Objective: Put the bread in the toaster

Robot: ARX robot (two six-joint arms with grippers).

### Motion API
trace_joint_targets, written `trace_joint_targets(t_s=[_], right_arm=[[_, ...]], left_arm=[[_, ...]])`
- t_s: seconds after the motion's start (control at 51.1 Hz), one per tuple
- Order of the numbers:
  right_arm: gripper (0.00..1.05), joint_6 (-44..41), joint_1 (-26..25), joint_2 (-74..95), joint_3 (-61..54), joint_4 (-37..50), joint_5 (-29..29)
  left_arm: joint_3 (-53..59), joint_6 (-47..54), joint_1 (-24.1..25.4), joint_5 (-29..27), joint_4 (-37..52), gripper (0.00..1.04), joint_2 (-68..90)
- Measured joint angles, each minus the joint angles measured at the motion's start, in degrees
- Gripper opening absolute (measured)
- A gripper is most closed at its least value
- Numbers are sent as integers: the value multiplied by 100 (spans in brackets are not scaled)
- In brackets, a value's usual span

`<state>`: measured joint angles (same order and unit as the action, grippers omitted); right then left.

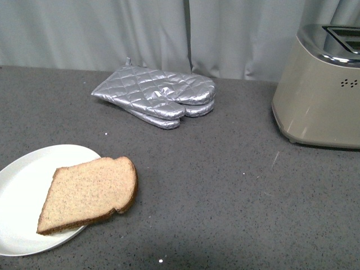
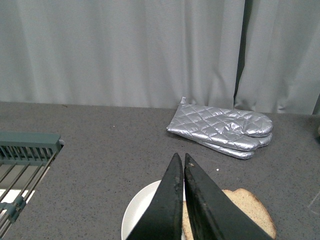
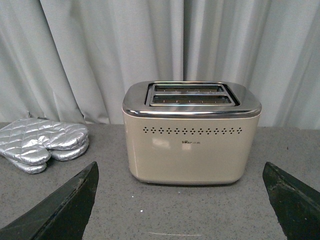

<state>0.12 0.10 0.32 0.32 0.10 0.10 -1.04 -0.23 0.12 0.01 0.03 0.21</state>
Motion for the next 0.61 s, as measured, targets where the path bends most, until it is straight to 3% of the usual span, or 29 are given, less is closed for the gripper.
trace_joint_targets(t_s=[0.078,0.137,0.254,0.372,0.43,0.548,0.606], right_arm=[[95,0,0,0,0,0,0],[95,0,0,0,0,0,0],[95,0,0,-2,0,0,0],[95,0,0,0,0,0,0],[95,0,0,-2,0,0,0],[95,0,0,0,0,0,0],[95,0,0,-2,0,0,0]], left_arm=[[0,0,0,-2,0,12,0],[0,0,0,-2,0,11,0],[0,4,0,-2,0,25,0],[0,-9,0,0,0,14,0],[0,7,0,-2,0,22,0],[0,-7,0,0,0,15,0],[0,-2,0,-2,0,22,0]])
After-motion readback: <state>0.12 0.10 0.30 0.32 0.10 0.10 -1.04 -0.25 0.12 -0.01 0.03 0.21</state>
